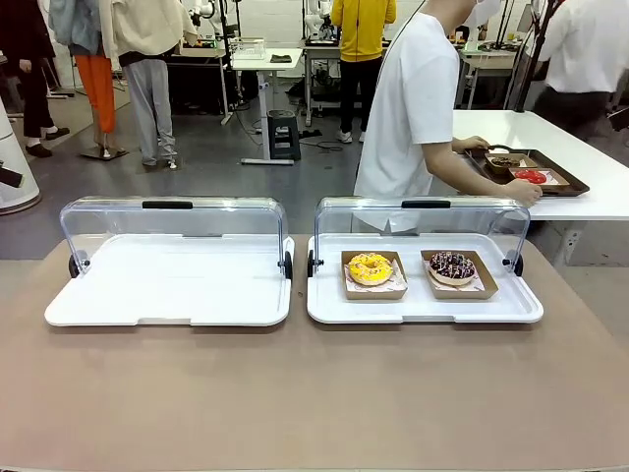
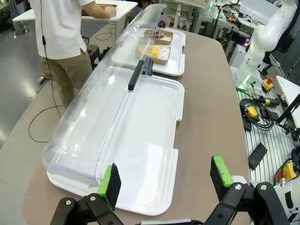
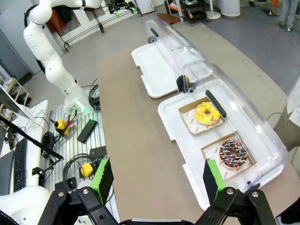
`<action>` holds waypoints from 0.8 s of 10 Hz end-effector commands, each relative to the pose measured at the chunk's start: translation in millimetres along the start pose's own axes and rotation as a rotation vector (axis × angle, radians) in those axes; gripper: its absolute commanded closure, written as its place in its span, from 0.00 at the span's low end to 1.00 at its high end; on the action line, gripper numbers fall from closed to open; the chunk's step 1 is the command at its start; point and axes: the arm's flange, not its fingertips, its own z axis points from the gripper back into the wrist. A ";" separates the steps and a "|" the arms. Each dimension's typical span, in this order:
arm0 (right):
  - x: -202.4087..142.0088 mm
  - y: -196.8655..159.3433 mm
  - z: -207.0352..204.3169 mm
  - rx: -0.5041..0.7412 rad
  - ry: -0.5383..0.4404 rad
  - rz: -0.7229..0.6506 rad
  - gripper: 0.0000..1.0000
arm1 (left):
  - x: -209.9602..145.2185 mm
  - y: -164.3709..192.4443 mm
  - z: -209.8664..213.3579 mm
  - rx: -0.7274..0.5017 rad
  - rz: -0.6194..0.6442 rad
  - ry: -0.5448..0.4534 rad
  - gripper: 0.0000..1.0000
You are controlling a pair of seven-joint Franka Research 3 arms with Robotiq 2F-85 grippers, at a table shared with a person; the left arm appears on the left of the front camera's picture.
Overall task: Provide the desired donut to the person.
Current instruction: Place the picked Paper togo box onto the Handle tray extended by the person.
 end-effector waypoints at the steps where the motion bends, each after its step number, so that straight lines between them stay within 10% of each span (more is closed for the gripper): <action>1: 0.6 0.4 -1.1 0.007 -0.007 0.007 0.00 | -1.4 -1.3 0.2 0.003 -0.020 -0.002 0.00; 8: 0.6 0.4 -1.1 0.007 -0.007 0.007 0.00 | -1.4 -1.3 0.2 0.003 -0.020 -0.002 0.00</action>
